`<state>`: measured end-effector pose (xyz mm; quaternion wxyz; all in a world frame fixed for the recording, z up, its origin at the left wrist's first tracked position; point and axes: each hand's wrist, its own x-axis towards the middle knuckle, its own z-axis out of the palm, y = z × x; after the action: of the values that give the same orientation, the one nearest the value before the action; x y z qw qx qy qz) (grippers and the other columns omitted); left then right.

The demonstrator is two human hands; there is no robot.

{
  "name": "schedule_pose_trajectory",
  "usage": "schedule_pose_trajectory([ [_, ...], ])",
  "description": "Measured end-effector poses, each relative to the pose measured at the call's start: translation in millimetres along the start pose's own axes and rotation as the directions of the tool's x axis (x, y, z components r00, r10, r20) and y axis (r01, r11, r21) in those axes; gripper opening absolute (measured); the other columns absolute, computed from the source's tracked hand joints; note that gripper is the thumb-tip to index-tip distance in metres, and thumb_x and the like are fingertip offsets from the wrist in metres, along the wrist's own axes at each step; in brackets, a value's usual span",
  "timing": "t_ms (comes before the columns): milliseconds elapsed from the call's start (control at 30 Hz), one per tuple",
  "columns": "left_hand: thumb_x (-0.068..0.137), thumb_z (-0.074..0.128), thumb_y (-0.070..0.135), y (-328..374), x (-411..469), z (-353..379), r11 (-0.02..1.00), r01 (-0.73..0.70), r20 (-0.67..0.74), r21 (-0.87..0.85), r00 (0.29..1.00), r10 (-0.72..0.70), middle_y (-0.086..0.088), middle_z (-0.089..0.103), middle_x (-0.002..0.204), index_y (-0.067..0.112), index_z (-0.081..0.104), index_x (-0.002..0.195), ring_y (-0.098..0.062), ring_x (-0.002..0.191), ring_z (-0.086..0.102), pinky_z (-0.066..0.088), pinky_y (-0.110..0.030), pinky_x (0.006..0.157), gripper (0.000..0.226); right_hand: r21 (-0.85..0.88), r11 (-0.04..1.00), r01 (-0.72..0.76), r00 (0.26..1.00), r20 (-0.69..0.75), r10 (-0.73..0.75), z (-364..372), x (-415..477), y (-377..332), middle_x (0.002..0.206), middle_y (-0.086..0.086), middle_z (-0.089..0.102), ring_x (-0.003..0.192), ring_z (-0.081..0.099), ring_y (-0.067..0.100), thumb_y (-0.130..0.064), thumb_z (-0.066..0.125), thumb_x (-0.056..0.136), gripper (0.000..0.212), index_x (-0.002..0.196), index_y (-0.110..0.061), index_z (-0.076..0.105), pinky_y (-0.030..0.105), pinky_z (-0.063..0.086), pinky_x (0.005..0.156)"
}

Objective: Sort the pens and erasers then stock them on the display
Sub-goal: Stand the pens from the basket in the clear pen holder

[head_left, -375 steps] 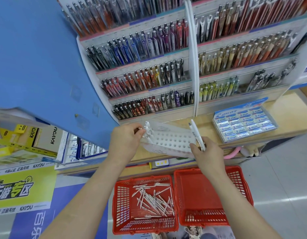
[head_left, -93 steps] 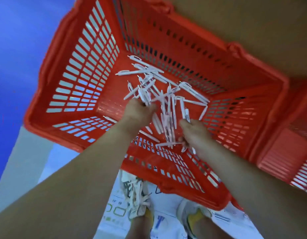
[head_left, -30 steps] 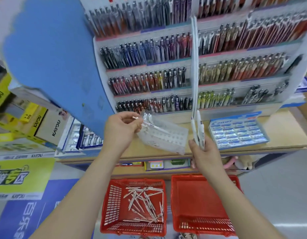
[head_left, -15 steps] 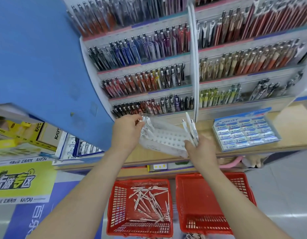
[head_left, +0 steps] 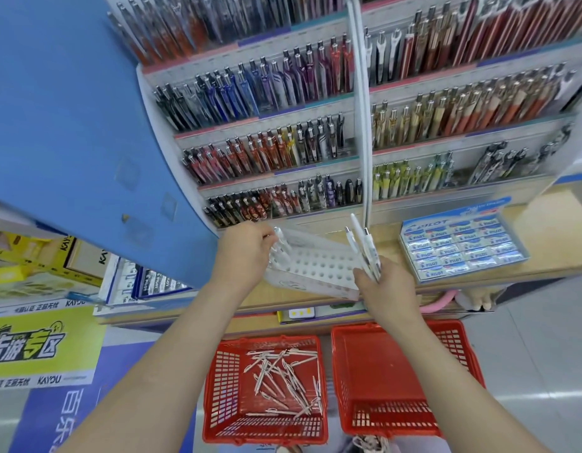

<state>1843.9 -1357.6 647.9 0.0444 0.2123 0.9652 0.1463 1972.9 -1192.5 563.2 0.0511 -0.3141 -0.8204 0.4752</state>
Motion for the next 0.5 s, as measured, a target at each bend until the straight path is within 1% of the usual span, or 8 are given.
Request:
schedule_pose_trajectory([
  [67, 0.093, 0.053, 0.012, 0, 0, 0, 1.000, -0.005, 0.008, 0.004, 1.000, 0.005, -0.012, 0.068, 0.082, 0.004, 0.069, 0.089, -0.028, 0.081, 0.060, 0.048, -0.037, 0.071, 0.018, -0.009, 1.000, 0.011, 1.000, 0.000, -0.011, -3, 0, 1, 0.057, -0.007, 0.049, 0.055, 0.047, 0.013, -0.017, 0.059, 0.088, 0.023, 0.069, -0.020, 0.047, 0.018, 0.028, 0.047],
  [133, 0.091, 0.054, 0.010, 2, -1, 0, 1.000, 0.007, -0.011, -0.029, 1.000, -0.007, -0.012, 0.070, 0.088, 0.005, 0.069, 0.093, -0.028, 0.086, 0.062, 0.050, -0.038, 0.077, 0.016, -0.011, 1.000, 0.011, 1.000, -0.002, -0.011, -7, 0, 3, 0.055, -0.006, 0.048, 0.052, 0.045, 0.008, -0.017, 0.060, 0.087, 0.030, 0.064, -0.024, 0.043, 0.021, 0.027, 0.046],
  [233, 0.090, 0.057, 0.010, 7, -3, 2, 1.000, -0.003, -0.024, -0.026, 1.000, 0.003, -0.007, 0.070, 0.095, 0.011, 0.071, 0.100, -0.025, 0.090, 0.062, 0.049, -0.035, 0.079, 0.018, -0.020, 1.000, 0.015, 1.000, 0.012, -0.015, -12, -1, 5, 0.052, 0.000, 0.053, 0.053, 0.051, 0.019, -0.018, 0.060, 0.086, 0.034, 0.060, -0.025, 0.041, 0.024, 0.034, 0.048],
  [300, 0.089, 0.058, 0.010, 8, -5, 6, 1.000, -0.023, -0.017, 0.004, 1.000, 0.024, -0.006, 0.066, 0.100, 0.012, 0.072, 0.101, -0.024, 0.091, 0.061, 0.048, -0.036, 0.079, 0.019, -0.012, 1.000, 0.016, 1.000, 0.023, -0.015, -12, 0, 6, 0.052, 0.005, 0.056, 0.055, 0.056, 0.026, -0.018, 0.060, 0.086, 0.034, 0.059, -0.024, 0.041, 0.029, 0.038, 0.051],
  [400, 0.089, 0.056, 0.007, 8, -6, 12, 0.997, -0.038, 0.004, 0.071, 0.999, 0.038, -0.006, 0.062, 0.101, 0.010, 0.073, 0.098, -0.026, 0.091, 0.059, 0.048, -0.039, 0.078, 0.019, -0.015, 0.999, 0.029, 0.999, 0.022, -0.029, -12, 1, 7, 0.053, 0.006, 0.057, 0.056, 0.058, 0.029, -0.019, 0.060, 0.086, 0.034, 0.059, -0.024, 0.042, 0.032, 0.040, 0.054],
  [500, 0.087, 0.055, 0.001, 6, -5, 13, 0.992, -0.068, -0.010, 0.106, 0.998, 0.069, -0.006, 0.061, 0.098, 0.009, 0.073, 0.096, -0.026, 0.090, 0.059, 0.049, -0.040, 0.076, 0.022, -0.003, 1.000, 0.027, 0.999, 0.022, -0.027, -13, 2, 7, 0.053, 0.005, 0.056, 0.056, 0.060, 0.030, -0.019, 0.060, 0.087, 0.033, 0.060, -0.024, 0.042, 0.034, 0.044, 0.056],
])
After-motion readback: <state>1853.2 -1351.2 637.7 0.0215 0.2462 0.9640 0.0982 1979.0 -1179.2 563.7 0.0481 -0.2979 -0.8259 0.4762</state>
